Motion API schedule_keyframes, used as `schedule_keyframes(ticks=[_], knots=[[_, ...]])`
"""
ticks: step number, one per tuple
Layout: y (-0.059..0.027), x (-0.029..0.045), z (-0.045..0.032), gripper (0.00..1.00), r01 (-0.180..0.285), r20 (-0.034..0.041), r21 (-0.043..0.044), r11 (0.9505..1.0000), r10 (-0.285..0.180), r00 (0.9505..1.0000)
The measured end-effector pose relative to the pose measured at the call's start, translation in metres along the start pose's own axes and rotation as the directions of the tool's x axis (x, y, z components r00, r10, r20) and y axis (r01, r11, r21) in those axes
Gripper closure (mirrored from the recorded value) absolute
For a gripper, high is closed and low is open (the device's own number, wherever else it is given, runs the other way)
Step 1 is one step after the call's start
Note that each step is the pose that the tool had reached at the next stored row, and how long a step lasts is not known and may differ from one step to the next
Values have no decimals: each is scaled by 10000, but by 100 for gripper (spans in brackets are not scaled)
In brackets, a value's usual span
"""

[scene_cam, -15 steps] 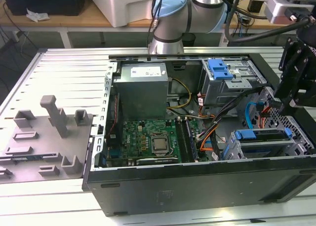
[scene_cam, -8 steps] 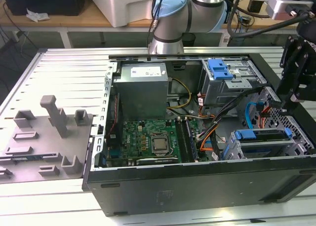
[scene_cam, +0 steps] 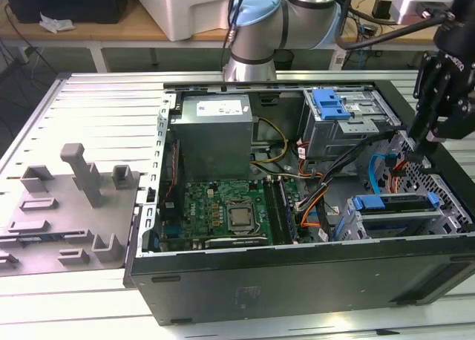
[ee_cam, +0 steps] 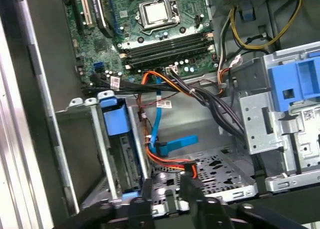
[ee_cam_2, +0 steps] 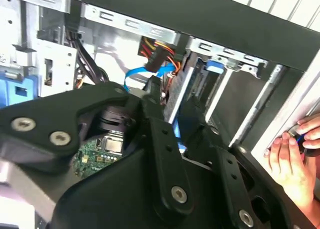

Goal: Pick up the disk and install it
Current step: 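Insert the first disk wire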

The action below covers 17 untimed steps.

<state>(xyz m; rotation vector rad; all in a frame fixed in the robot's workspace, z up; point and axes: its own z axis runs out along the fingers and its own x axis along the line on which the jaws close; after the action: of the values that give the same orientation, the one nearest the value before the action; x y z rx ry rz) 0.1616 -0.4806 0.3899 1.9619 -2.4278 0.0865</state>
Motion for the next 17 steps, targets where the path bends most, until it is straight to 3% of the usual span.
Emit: schedule_keyframes(ticks=[2, 7, 8, 10, 12, 13, 14, 17], knots=[[0, -22, 4, 61, 0, -51, 9, 10000, 0, 10000], [0, -25, 4, 61, 1, -58, 10, 10000, -1, 10000], [1, -51, 2, 61, 5, -137, 23, 10000, -4, 9999], [7, -144, 1, 61, 20, -702, 106, 9999, -13, 9975], [7, -196, 3, 61, 30, -989, 158, 9999, -14, 9951], [-1, -218, 5, 61, 33, -1056, 172, 9998, -14, 9944], [-9, -237, 9, 61, 34, -1073, 175, 9998, -15, 9942], [-25, -279, 31, 61, 34, -1074, 175, 9998, -15, 9942]])
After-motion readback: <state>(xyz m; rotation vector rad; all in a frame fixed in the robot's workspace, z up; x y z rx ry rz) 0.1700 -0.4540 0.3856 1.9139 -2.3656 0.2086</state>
